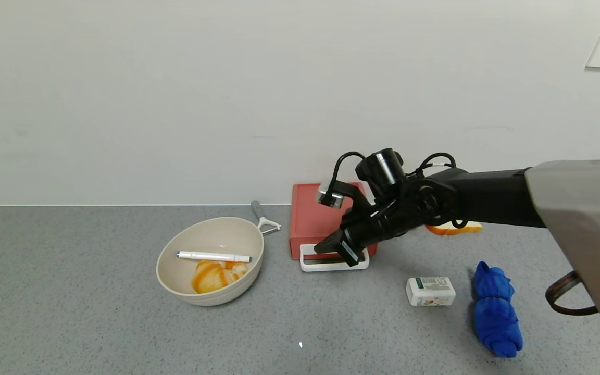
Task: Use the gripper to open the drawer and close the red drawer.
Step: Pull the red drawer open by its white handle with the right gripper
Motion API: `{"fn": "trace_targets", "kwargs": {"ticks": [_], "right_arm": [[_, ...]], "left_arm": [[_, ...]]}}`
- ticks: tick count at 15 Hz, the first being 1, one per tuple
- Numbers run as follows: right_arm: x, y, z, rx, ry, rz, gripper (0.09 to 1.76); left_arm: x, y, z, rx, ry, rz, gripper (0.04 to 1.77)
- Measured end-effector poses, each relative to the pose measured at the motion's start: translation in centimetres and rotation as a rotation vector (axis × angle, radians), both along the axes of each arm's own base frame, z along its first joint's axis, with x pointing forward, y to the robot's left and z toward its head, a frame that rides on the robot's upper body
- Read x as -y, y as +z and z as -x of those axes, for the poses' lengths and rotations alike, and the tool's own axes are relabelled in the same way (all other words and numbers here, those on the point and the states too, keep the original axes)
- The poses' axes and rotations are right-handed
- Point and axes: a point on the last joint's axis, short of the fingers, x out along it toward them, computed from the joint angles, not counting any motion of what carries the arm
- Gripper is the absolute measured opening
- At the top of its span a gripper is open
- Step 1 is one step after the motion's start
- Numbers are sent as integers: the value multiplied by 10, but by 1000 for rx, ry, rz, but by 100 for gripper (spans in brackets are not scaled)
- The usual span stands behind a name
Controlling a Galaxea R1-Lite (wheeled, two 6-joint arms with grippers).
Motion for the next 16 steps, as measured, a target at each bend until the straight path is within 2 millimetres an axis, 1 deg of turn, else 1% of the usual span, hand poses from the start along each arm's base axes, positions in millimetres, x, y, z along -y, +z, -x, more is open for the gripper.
{"fn": "trace_targets", "kwargs": {"ticks": [4,7,12,16], "right_arm": [[-5,-16,-14,-4,17,-13,11],[-6,-26,-20,-12,14,-9,11],[3,-34,-28,-22,-14,-3,11],[6,-40,-32,-32,-26,3,11]], "left_arm": [[0,0,0,0,0,0,172],[0,0,0,0,0,0,172],[0,0,0,0,0,0,172],[0,0,0,0,0,0,172]]}}
